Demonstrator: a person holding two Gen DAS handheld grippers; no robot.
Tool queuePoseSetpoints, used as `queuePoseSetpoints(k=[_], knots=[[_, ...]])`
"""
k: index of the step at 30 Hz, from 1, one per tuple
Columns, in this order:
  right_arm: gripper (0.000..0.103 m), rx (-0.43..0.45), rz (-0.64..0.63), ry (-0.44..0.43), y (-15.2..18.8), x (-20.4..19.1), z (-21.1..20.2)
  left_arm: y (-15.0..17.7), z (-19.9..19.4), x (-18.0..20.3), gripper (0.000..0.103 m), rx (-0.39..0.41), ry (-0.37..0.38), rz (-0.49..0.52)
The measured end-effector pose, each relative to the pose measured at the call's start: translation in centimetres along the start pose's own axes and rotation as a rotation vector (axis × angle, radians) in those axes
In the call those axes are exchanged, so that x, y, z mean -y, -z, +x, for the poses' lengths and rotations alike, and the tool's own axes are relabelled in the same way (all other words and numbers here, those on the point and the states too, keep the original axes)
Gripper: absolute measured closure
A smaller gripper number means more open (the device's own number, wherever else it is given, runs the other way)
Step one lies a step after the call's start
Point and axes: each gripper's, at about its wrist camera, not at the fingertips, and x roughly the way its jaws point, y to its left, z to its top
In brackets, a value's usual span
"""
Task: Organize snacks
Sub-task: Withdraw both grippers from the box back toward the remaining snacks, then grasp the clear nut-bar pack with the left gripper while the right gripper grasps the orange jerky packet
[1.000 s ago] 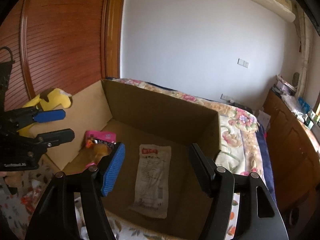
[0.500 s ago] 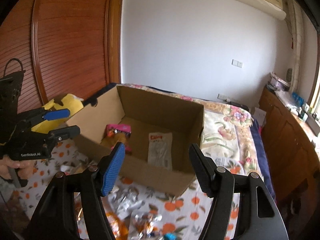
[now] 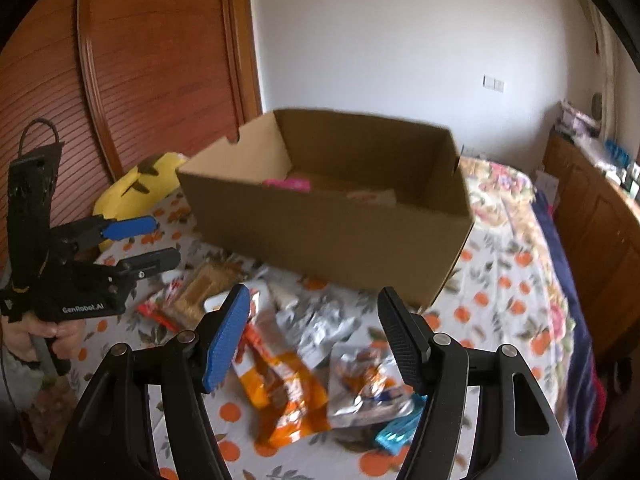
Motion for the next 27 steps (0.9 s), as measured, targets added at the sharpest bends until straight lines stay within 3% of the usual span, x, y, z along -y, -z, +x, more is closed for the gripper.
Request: queuePoseSetpoints(k=[5,17,27], knots=[[0.036,-0.033,0.012,0.012,1.2,-0.1,1.1,1.5,0.7,0.0,0.032,-0.039,0.006,-0.013],[0.036,-0.126,0.005,-0.069,3.2,-1.5,5.3,3.1,2.1,-0.3,0.032,-0.073,-0.007,-0.016],[0.035,-0.194,-0.031,-0.087,4.5,-2.3,8.0,3.7,2.8,-0.4,0.032,-0.086,0.002,-0.023]])
